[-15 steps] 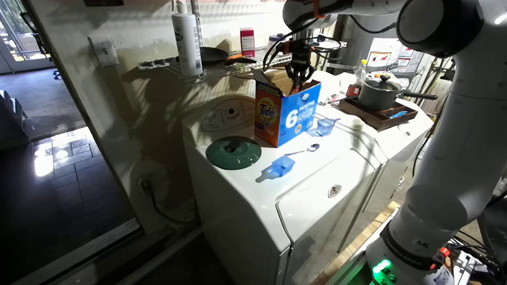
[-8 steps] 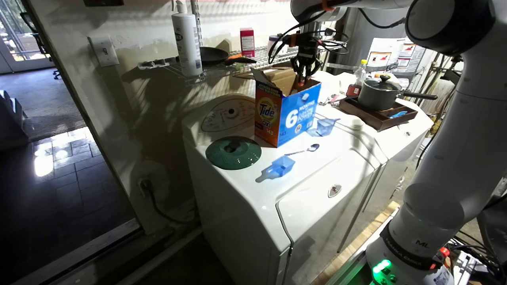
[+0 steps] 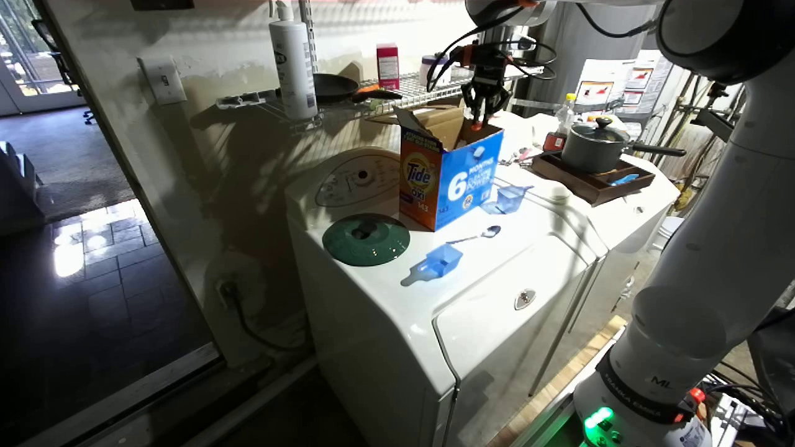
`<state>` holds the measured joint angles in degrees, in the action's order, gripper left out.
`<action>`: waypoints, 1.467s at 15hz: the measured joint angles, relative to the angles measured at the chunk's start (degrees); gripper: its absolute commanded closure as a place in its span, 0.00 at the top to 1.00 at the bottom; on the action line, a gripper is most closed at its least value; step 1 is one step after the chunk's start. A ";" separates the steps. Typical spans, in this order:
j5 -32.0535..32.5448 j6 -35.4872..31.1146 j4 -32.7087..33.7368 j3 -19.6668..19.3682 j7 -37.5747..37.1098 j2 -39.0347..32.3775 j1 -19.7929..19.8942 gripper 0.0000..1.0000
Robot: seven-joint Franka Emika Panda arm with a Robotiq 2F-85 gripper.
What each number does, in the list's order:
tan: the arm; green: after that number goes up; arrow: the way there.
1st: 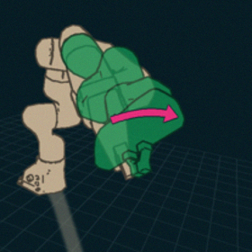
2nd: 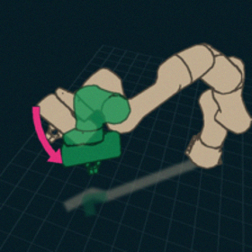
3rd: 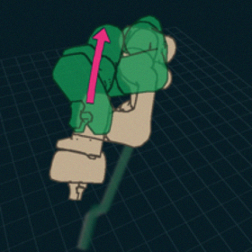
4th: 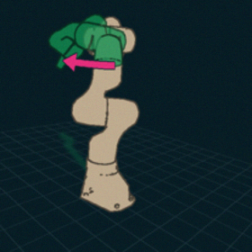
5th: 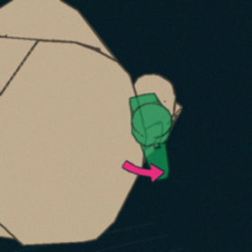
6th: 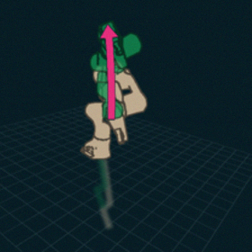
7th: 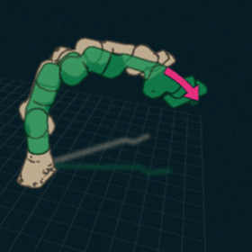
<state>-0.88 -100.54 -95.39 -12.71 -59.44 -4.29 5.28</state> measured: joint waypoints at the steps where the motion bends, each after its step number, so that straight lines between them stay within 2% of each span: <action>1: -0.23 0.02 -0.78 0.03 0.00 0.61 0.02 0.06; 14: -2.24 0.16 -12.20 0.03 0.25 9.05 2.65 0.06; 22: -3.37 0.15 -18.15 0.03 0.77 11.89 3.80 0.06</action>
<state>-4.25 -100.39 -113.54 -12.68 -58.67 7.60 9.08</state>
